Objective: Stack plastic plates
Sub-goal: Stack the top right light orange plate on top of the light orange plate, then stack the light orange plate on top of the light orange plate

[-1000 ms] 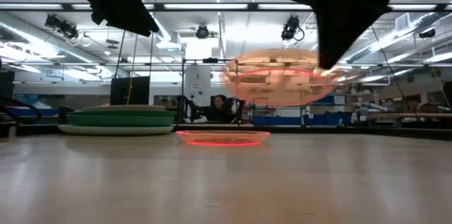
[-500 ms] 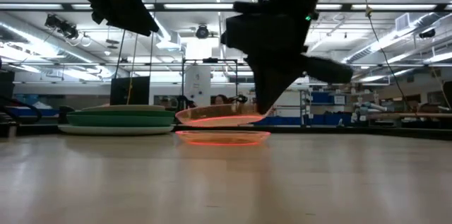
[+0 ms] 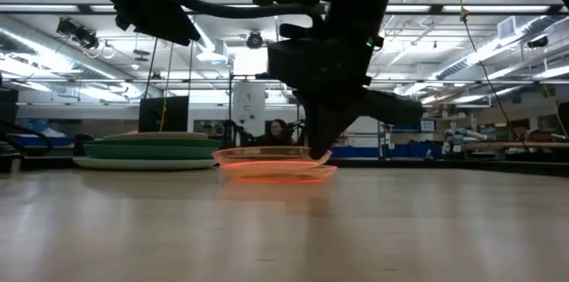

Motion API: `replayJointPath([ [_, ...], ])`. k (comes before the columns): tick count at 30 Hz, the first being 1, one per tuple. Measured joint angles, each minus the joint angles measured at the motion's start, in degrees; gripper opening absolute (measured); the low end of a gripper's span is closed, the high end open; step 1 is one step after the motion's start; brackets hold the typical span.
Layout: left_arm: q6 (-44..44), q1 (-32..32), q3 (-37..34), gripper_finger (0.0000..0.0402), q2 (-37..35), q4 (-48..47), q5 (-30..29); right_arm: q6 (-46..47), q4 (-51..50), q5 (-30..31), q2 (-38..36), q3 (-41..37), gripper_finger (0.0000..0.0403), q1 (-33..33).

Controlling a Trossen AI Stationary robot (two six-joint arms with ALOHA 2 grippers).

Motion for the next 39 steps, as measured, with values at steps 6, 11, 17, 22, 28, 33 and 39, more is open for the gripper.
replayJointPath([
  [6, 0.0, -0.1, 0.0, 0.0213, 0.0, 0.3, 0.0, 0.2, 0.2, -0.9, 0.0, -0.1, 0.0018, -0.9],
  [11, 0.0, -0.1, 0.0, 0.0213, 0.0, 0.3, 0.0, 2.3, 0.8, 0.2, 0.0, -0.1, 0.0023, -1.6],
  [17, 0.0, -0.1, 0.0, 0.0213, 0.0, 0.3, 0.0, 3.2, 0.8, -0.6, 0.0, -0.1, 0.0057, -2.4],
  [22, 0.0, -0.1, 0.0, 0.0213, 0.0, 0.3, 0.0, 6.6, 0.3, 1.9, -0.6, -0.1, 0.0099, -2.0],
  [28, 3.1, -2.9, 0.0, 0.0213, -1.4, 1.4, 0.1, 19.6, -8.6, 1.0, -4.2, 3.7, 0.0125, 2.3],
  [33, 3.0, -5.5, 0.0, 0.0213, -3.4, 2.2, -1.2, 51.6, -21.2, -8.0, -8.0, 7.6, 0.0120, 6.8],
  [39, 3.0, -6.9, 0.0, 0.0213, -3.7, 3.4, -1.2, 96.8, -23.6, -22.3, -9.6, 7.1, 0.0115, 15.4],
])
